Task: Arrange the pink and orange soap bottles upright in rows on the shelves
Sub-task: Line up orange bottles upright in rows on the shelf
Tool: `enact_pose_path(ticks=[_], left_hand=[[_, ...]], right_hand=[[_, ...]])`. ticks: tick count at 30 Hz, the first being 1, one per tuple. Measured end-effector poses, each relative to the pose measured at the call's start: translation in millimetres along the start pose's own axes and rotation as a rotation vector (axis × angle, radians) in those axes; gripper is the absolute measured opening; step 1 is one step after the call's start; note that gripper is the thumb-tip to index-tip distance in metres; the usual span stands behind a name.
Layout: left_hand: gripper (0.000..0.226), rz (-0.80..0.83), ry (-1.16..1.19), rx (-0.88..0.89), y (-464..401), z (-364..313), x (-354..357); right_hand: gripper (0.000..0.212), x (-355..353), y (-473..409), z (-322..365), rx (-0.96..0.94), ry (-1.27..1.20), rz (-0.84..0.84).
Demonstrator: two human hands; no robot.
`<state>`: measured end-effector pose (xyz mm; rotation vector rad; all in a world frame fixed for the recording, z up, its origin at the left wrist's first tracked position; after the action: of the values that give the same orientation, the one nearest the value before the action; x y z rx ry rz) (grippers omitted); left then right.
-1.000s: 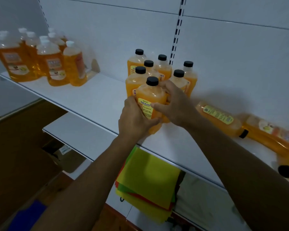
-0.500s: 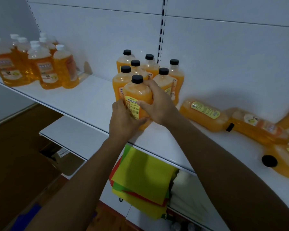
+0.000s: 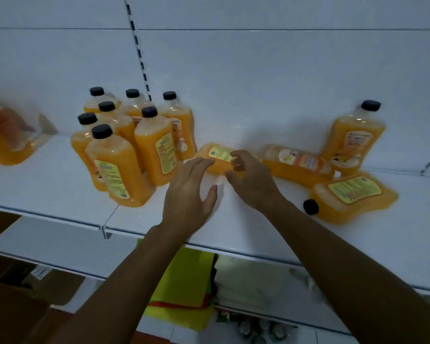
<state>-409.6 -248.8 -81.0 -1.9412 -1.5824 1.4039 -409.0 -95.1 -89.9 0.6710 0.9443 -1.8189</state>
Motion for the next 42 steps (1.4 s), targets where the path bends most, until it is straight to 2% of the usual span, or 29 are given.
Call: enact_pose_path(ticks=[5, 8, 11, 14, 19, 22, 25, 27, 29, 30, 31, 34, 39, 42], left_hand=[[0.074, 0.377, -0.115, -0.074, -35, 17, 84], [0.077, 0.411, -0.302, -0.049, -45, 23, 106], [0.077, 0.408, -0.419, 0.018, -55, 21, 118], [0.071, 0.497, -0.549, 0.108, -60, 12, 129], [0.064, 0.597, -0.595, 0.172, -51, 5, 123], [0.060, 0.523, -0.495, 0.174, -56, -11, 96], [0.056, 0.278, -0.245, -0.032, -74, -16, 46], [0.051, 0.110, -0.080, -0.181, -78, -8, 11], [0.045, 0.016, 0.041, -0.235, -75, -5, -16], [0.043, -0.007, 0.089, -0.251, -72, -5, -26], [0.042, -0.019, 0.135, -0.270, -68, -5, -34], [0.036, -0.021, 0.191, -0.282, -58, -5, -52], [0.038, 0.038, 0.034, -0.246, -45, 11, -73], [0.043, 0.108, -0.085, -0.216, -41, 17, -74]], right_hand=[[0.024, -16, 21, -33, 0.066, -0.089, -0.091], [0.013, -19, 25, -53, 0.157, -0.153, -0.165], [0.010, -17, 27, -70, 0.241, -0.185, -0.155], [0.010, -15, 28, -81, 0.306, -0.250, -0.134], [0.009, -15, 26, -84, 0.354, -0.331, -0.104], [0.014, -15, 27, -74, 0.317, -0.386, -0.101], [0.025, -9, 25, -59, 0.296, -0.482, -0.048], [0.050, 3, 20, -40, 0.233, -0.462, 0.051], [0.077, 18, 17, -17, 0.149, -0.449, 0.144], [0.083, 23, 17, -5, 0.115, -0.463, 0.172], [0.084, 27, 16, 5, 0.081, -0.488, 0.190], [0.069, 38, 16, 30, 0.005, -0.503, 0.226], [0.059, 61, 12, 48, 0.007, -0.410, 0.211], [0.060, 76, 6, 51, 0.012, -0.359, 0.189]])
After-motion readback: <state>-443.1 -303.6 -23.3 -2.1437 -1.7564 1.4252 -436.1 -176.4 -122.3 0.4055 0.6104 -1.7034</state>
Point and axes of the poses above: each hand's wrist, its own y-axis away from the middle knuckle, its own x-axis out of the palm, z = x × y, the point moved 8 cm from there along -y, towards the middle knuckle, and after that the axes turned 13 degrees about y, right-handed, at the moved point
